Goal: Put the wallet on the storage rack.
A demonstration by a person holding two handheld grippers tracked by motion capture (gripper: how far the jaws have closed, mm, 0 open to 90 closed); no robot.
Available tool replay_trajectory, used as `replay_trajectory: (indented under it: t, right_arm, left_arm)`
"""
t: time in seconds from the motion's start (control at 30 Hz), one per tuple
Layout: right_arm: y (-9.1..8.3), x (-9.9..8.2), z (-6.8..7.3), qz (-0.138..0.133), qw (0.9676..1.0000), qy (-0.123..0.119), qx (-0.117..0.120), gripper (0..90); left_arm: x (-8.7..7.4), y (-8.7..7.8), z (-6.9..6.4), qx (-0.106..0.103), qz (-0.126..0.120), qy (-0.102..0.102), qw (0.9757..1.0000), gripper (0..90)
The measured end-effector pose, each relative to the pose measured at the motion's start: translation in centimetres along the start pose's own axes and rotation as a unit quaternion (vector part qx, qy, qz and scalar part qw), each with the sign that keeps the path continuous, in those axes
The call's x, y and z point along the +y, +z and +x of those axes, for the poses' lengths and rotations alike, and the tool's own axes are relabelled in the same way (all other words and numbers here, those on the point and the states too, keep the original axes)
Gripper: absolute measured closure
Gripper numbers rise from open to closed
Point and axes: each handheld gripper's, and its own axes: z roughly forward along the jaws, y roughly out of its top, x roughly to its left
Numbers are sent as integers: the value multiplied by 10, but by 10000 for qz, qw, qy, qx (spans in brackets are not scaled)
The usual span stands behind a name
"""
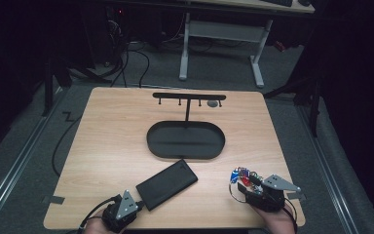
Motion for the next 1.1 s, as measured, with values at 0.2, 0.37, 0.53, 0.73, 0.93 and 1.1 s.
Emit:
replay_trajectory:
  t: [0.2,0.37,0.53,0.73,0.93,1.1]
  right_arm:
    - [0,0,-1,-7,10000,0,7,421]
    - [-2,-1,-2,-9,10000,31,-7,421]
    - [-5,-2,-3,-49,10000,55,-34,421]
    - [-6,-4,-4,-35,9999,106,-48,421]
    - [-8,-7,-5,-5,9999,100,-91,421]
    - [-13,-13,-10,-27,9996,199,-183,415]
  left_arm:
    - [5,5,-9,-157,-44,108,9998,879]
    - [7,5,-12,-236,-32,197,9995,869]
    - [7,-2,-11,-237,-135,212,9994,850]
    - [7,-13,-6,-177,-457,47,9988,805]
    - [14,-7,-9,-106,-539,165,9984,625]
    - [24,3,-14,-204,-556,334,9977,503]
